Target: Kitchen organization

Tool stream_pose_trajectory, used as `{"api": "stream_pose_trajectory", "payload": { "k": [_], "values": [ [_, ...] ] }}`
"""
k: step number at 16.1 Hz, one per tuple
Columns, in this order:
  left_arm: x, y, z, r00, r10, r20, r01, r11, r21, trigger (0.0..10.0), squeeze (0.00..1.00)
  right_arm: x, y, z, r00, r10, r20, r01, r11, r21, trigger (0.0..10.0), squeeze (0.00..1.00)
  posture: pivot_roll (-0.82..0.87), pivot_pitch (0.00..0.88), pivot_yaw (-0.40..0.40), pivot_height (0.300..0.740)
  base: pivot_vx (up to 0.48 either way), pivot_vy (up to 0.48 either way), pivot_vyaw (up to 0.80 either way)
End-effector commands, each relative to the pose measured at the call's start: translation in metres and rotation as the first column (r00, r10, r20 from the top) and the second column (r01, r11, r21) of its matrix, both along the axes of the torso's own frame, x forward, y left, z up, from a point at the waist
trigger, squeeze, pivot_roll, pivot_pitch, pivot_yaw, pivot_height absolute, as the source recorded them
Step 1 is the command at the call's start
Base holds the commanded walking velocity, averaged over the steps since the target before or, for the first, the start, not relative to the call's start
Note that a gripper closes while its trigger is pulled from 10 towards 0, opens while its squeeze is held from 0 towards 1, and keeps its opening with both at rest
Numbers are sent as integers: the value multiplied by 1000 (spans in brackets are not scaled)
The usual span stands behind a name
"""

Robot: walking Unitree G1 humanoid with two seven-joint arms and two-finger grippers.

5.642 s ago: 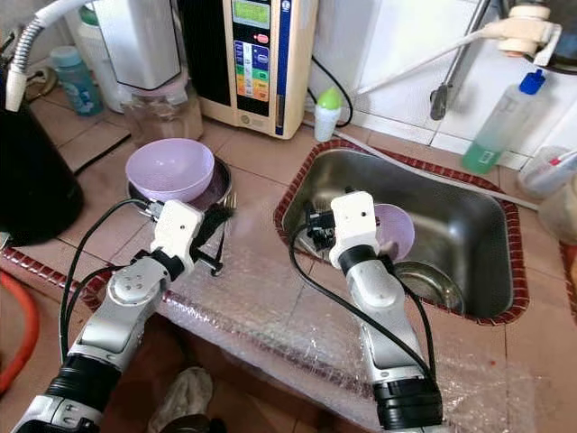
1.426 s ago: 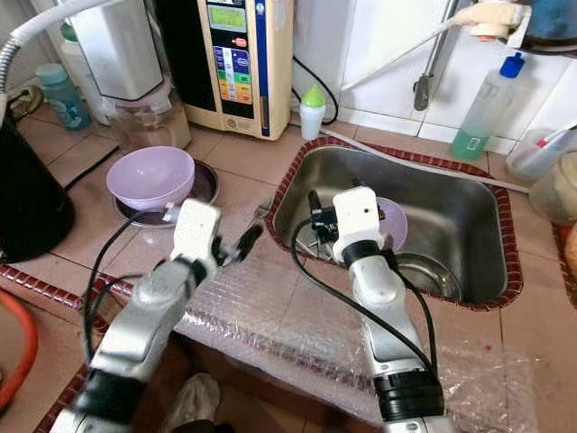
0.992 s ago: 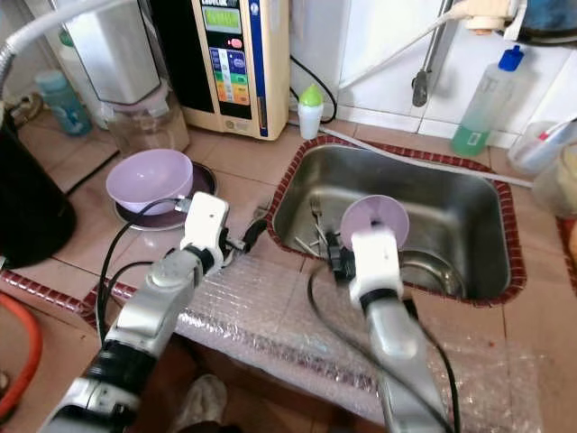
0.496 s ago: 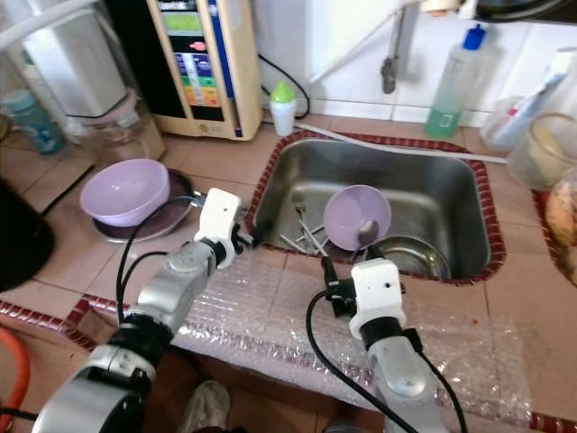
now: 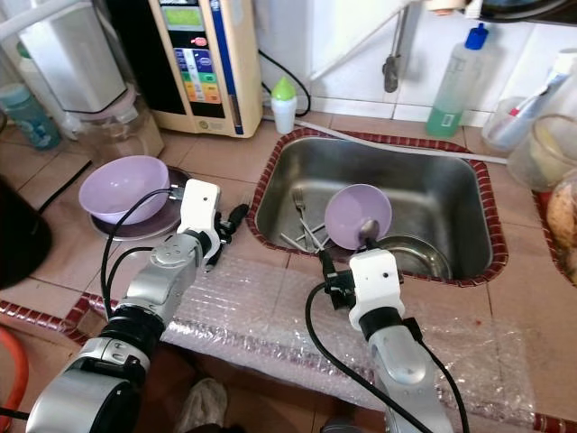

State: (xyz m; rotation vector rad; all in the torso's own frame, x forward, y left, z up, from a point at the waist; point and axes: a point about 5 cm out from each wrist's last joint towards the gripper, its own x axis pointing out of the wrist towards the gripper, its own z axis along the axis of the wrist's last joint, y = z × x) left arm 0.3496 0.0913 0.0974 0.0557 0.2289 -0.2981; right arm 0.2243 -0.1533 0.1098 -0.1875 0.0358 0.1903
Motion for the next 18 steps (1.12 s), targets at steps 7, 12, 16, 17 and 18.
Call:
{"api": "stream_pose_trajectory", "payload": {
  "k": [7,12,16,17,18],
  "values": [
    [-12,-5,-21,994,-33,-107,32,999,-12,5333,0,7,1,2,1000,15,-10,-15,1000,19,10000,0,-257,2,73,740,0,0,0],
    [-7,0,2,998,-8,-62,3,997,-80,10000,1000,10,0,3,1000,13,-5,-13,1000,13,10000,0,-251,3,76,740,0,0,0],
    [-18,2,8,998,-5,-62,-2,994,-107,10000,1000,12,3,2,1000,18,-2,-18,1000,13,10000,0,-240,3,75,740,0,0,0],
    [-21,3,10,998,-6,-62,-1,994,-105,10000,1000,12,3,2,1000,20,-2,-20,1000,13,10000,0,-236,5,75,740,0,0,0],
    [-26,3,12,998,-8,-66,2,995,-97,10000,1000,13,3,2,1000,21,-1,-21,1000,13,10000,0,-234,6,75,740,0,0,0]
  ]
}}
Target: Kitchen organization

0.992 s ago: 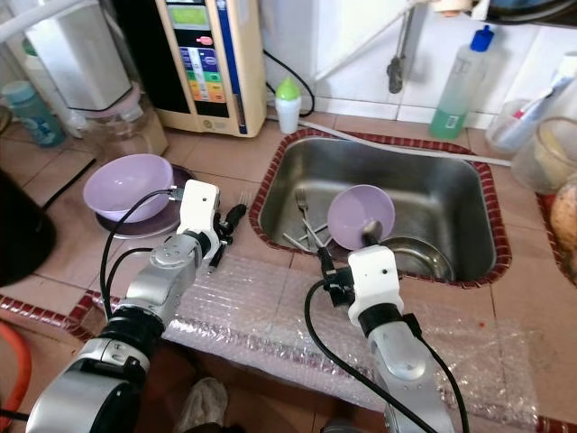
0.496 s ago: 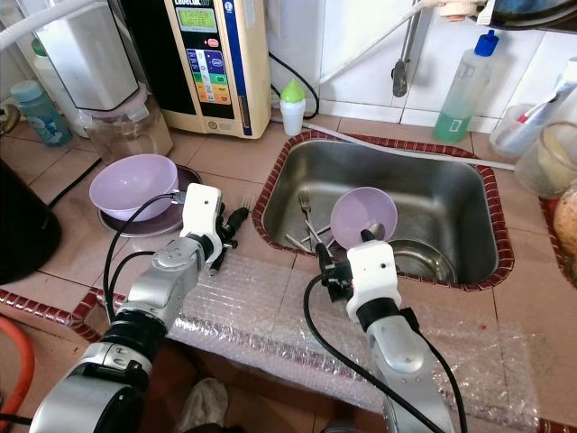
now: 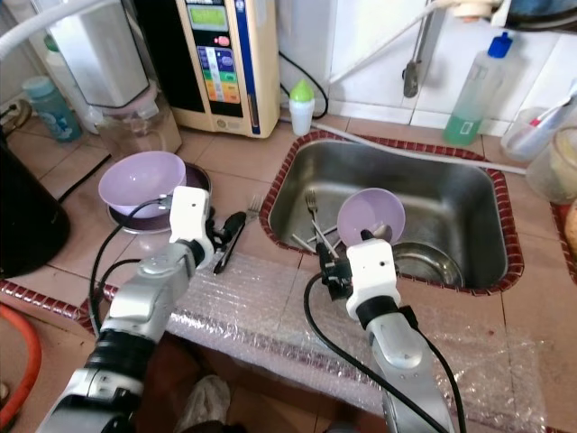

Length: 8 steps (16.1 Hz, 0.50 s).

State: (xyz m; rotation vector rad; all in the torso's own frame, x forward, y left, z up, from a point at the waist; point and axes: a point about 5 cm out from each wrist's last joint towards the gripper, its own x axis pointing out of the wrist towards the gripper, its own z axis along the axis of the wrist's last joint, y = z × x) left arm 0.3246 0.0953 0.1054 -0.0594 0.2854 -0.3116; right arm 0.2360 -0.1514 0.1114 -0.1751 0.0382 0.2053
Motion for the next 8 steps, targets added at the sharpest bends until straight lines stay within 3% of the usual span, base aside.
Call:
{"api": "stream_pose_trajectory", "payload": {
  "k": [1,8],
  "values": [
    [-4,-2,5,1000,-24,9,24,1000,16,10000,1000,1,1,1,1000,8,4,-8,1000,1,10000,0,-234,6,75,740,0,0,0],
    [-10,-15,-5,996,-75,-54,77,996,44,10000,1000,3,1,1,1000,8,8,-8,1000,-2,10000,0,-238,10,75,740,0,0,0]
  ]
}}
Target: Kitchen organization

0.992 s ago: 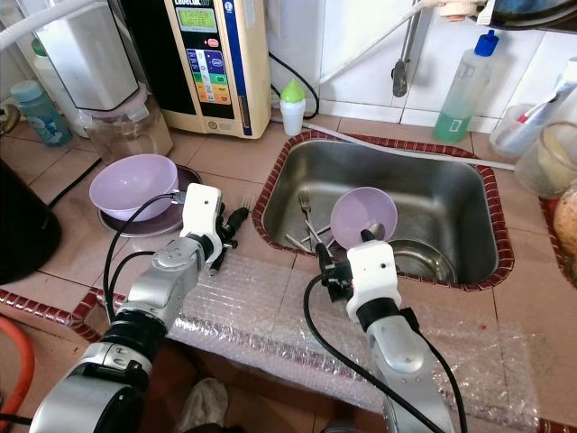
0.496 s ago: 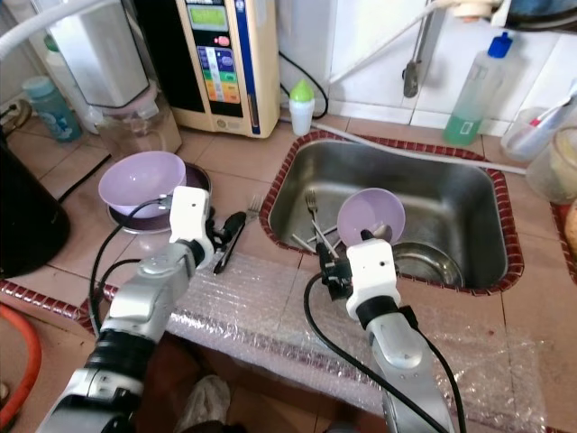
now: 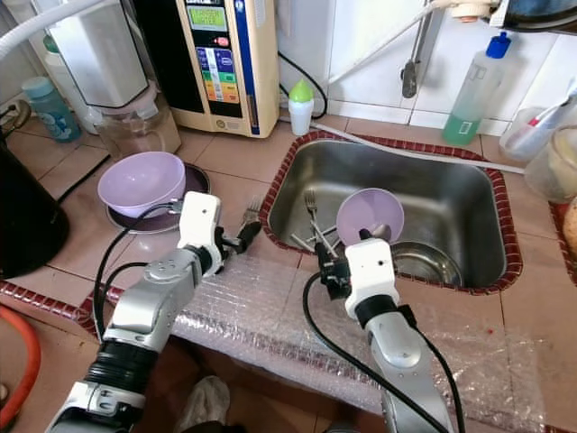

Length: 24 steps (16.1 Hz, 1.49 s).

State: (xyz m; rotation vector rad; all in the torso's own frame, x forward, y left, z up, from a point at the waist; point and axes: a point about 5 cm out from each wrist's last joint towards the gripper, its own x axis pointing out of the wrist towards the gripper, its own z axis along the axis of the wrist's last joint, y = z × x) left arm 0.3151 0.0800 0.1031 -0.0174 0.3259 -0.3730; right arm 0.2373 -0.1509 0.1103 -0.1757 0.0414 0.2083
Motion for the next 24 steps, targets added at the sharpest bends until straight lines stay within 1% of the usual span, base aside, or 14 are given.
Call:
{"api": "stream_pose_trajectory", "payload": {
  "k": [1,2,3,4,6,7,11,15,17,21,23,24],
  "values": [
    [0,-2,-10,999,-23,-41,24,999,22,10000,0,2,0,3,1000,2,13,-2,1000,-2,10000,0,-243,11,78,740,0,0,0],
    [0,-3,-17,998,-26,-60,28,999,29,10000,0,2,0,3,1000,-1,13,1,1000,-2,10000,0,-243,11,78,740,0,0,0],
    [0,-4,-24,996,-29,-83,32,999,29,745,0,1,-1,2,1000,-2,12,2,1000,-3,10000,0,-243,11,78,740,0,0,0],
    [1,-3,-29,994,-24,-105,27,999,30,0,0,0,-1,2,1000,-3,12,3,1000,-4,10000,0,-243,11,78,740,0,0,0],
    [4,2,-40,985,-17,-170,21,999,27,0,0,0,-1,3,1000,-8,11,8,1000,-8,10000,0,-258,10,82,740,0,0,0],
    [8,6,-42,984,-10,-177,16,999,34,0,0,0,-2,3,1000,-8,12,8,1000,-9,10000,0,-258,10,82,740,0,0,0],
    [14,16,-43,984,0,-175,10,998,57,0,0,1,-2,3,1000,-7,15,7,1000,-12,10000,0,-262,0,82,740,0,0,0],
    [15,15,-44,984,-8,-177,16,999,46,0,0,3,-1,3,1000,2,13,-2,1000,-8,10000,0,-259,0,80,740,0,0,0],
    [13,15,-47,984,-18,-176,25,999,34,0,0,4,3,2,1000,12,11,-12,1000,-6,10000,0,-243,0,77,740,0,0,0],
    [11,14,-48,984,-37,-176,42,999,23,0,0,4,2,2,1000,15,9,-15,1000,-8,10000,0,-237,0,74,740,0,0,0],
    [11,13,-48,983,-50,-174,50,999,-4,0,0,6,2,1,1000,16,8,-16,1000,-9,10000,0,-235,0,74,740,0,0,0],
    [10,8,-45,985,-82,-155,75,996,-49,0,0,7,2,1,1000,18,8,-18,1000,-8,10000,0,-230,0,73,740,0,0,0]
  ]
}}
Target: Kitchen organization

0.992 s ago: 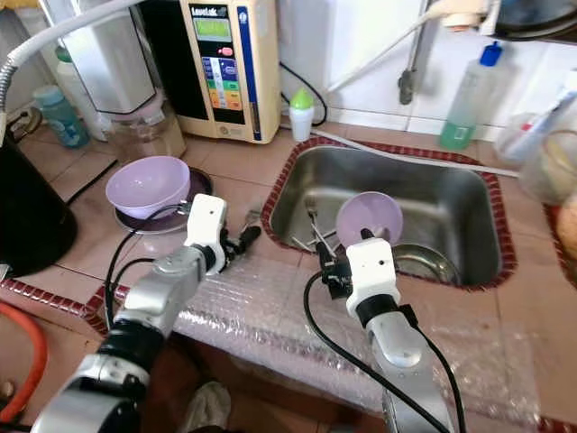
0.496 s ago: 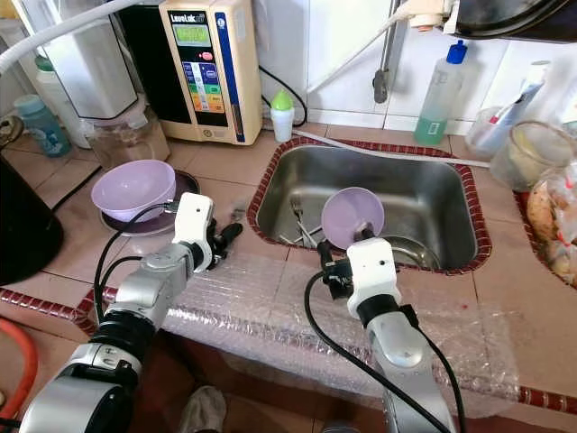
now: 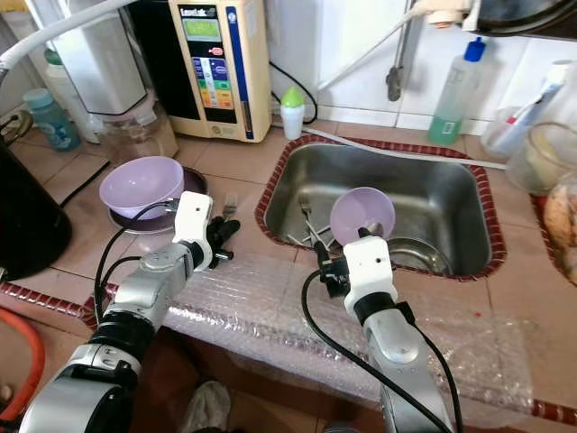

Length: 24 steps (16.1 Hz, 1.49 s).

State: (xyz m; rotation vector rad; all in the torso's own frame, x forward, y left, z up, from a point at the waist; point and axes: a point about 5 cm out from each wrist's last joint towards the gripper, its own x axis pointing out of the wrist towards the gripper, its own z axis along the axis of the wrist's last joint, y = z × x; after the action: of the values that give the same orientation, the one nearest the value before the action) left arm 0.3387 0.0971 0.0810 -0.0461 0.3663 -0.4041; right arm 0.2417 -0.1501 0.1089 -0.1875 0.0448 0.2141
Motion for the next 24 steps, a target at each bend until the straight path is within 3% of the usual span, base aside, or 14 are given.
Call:
{"api": "stream_pose_trajectory", "payload": {
  "k": [1,4,7,10,14,17,18,20,22,24],
  "values": [
    [-15,-14,-19,992,-90,-91,84,994,-70,0,0,4,2,2,1000,15,11,-15,1000,6,10000,0,-230,0,73,740,0,0,0],
    [-19,-20,-15,984,-170,-44,164,980,-109,0,0,6,4,3,1000,25,15,-25,1000,12,10000,0,-221,0,70,740,0,0,0],
    [-22,-23,-12,971,-237,-9,235,966,-108,0,0,4,12,3,993,119,-7,-119,991,58,10000,0,-221,0,70,740,0,0,0],
    [-21,-24,-9,965,-259,28,261,961,-96,0,0,0,20,-1,979,197,-46,-193,978,77,10000,0,-223,0,67,740,0,0,0],
    [-12,-20,11,965,-204,165,220,971,-89,0,0,6,18,5,987,163,-15,-161,983,91,10000,0,-218,0,62,740,0,0,0],
    [-11,-27,42,898,-228,377,270,961,-62,0,0,24,9,25,997,51,64,-62,980,191,10000,0,-214,0,55,740,0,0,0],
    [-12,-28,44,890,-234,391,280,958,-65,0,0,26,8,26,996,51,67,-63,979,194,10000,0,-214,0,55,740,0,0,0],
    [-18,-34,49,846,-296,444,337,941,-14,0,0,44,3,32,997,21,73,-40,962,269,10000,0,-198,0,55,740,0,0,0],
    [-27,-43,52,801,-362,477,402,916,20,0,0,60,12,41,993,76,92,-101,945,312,10000,0,-189,0,60,740,0,0,0],
    [-32,-47,52,788,-378,486,429,903,7,0,0,68,19,42,988,122,94,-148,925,351,10000,0,-175,0,62,740,0,0,0]
  ]
}}
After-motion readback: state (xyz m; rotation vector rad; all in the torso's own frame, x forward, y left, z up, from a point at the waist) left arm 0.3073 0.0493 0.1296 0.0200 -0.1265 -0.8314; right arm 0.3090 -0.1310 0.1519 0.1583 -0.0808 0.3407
